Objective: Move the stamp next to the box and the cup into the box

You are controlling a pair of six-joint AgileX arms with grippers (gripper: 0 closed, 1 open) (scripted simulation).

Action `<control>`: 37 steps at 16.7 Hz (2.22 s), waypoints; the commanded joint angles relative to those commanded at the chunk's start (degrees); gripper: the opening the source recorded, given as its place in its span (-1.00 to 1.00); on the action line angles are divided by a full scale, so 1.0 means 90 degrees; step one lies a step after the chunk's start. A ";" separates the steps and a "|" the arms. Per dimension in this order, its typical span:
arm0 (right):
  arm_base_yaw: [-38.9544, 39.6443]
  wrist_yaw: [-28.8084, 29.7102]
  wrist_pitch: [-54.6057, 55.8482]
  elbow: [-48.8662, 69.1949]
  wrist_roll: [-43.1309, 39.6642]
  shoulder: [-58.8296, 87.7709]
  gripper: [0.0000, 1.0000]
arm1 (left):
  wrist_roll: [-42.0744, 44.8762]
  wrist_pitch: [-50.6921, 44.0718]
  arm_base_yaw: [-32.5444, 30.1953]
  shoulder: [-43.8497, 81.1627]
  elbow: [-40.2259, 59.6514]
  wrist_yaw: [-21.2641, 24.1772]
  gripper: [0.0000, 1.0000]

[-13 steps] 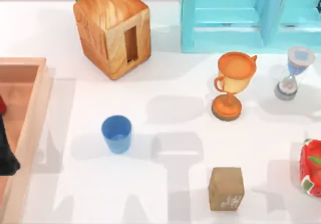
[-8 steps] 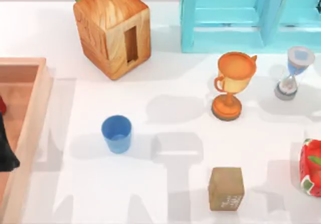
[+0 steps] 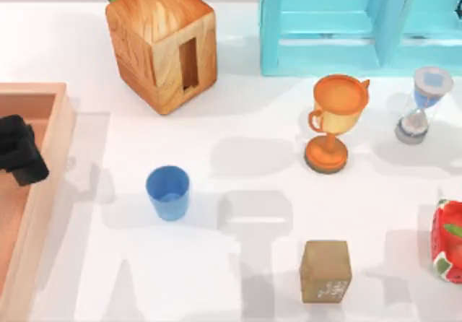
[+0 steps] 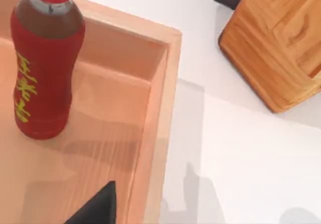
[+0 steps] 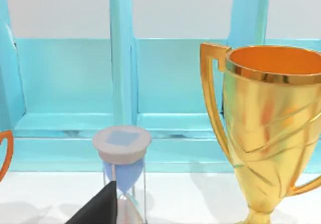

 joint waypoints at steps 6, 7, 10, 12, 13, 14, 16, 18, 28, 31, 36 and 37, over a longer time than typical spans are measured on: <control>0.0000 0.0000 0.0000 0.0000 0.0000 0.0000 1.00 | -0.1889 -0.2337 -0.1450 0.4397 0.3091 -0.0190 1.00; 0.0000 0.0000 0.0000 0.0000 0.0000 0.0000 1.00 | -0.2164 -0.2715 -0.1743 0.5062 0.3597 -0.0195 1.00; 0.0000 0.0000 0.0000 0.0000 0.0000 0.0000 1.00 | -0.2900 -0.3767 -0.2678 0.6763 0.5058 -0.0156 1.00; 0.0000 0.0000 0.0000 0.0000 0.0000 0.0000 1.00 | -0.3295 -0.4364 -0.3330 0.7613 0.5966 -0.0080 1.00; 0.0000 0.0000 0.0000 0.0000 0.0000 0.0000 1.00 | -0.3464 -0.4627 -0.3656 0.7975 0.6397 -0.0031 1.00; 0.0000 0.0000 0.0000 0.0000 0.0000 0.0000 1.00 | -0.3616 -0.4866 -0.3977 0.8304 0.6810 0.0024 1.00; 0.0000 0.0000 0.0000 0.0000 0.0000 0.0000 1.00 | -0.3864 -0.5267 -0.4587 0.8881 0.7564 0.0142 1.00; 0.0000 0.0000 0.0000 0.0000 0.0000 0.0000 1.00 | -0.4035 -0.5555 -0.5114 0.9331 0.8190 0.0257 1.00; 0.0000 0.0000 0.0000 0.0000 0.0000 0.0000 1.00 | -0.4212 -0.5869 -0.5855 0.9755 0.9040 0.0432 1.00; 0.0000 0.0000 0.0000 0.0000 0.0000 0.0000 1.00 | -0.4198 -0.5605 -0.5861 0.9809 0.8799 0.0441 1.00; 0.0000 0.0000 0.0000 0.0000 0.0000 0.0000 1.00 | -0.4197 -0.4353 -0.5861 1.0036 0.7833 0.0442 1.00; 0.0000 0.0000 0.0000 0.0000 0.0000 0.0000 1.00 | -0.4198 -0.4185 -0.5863 1.0074 0.7683 0.0442 1.00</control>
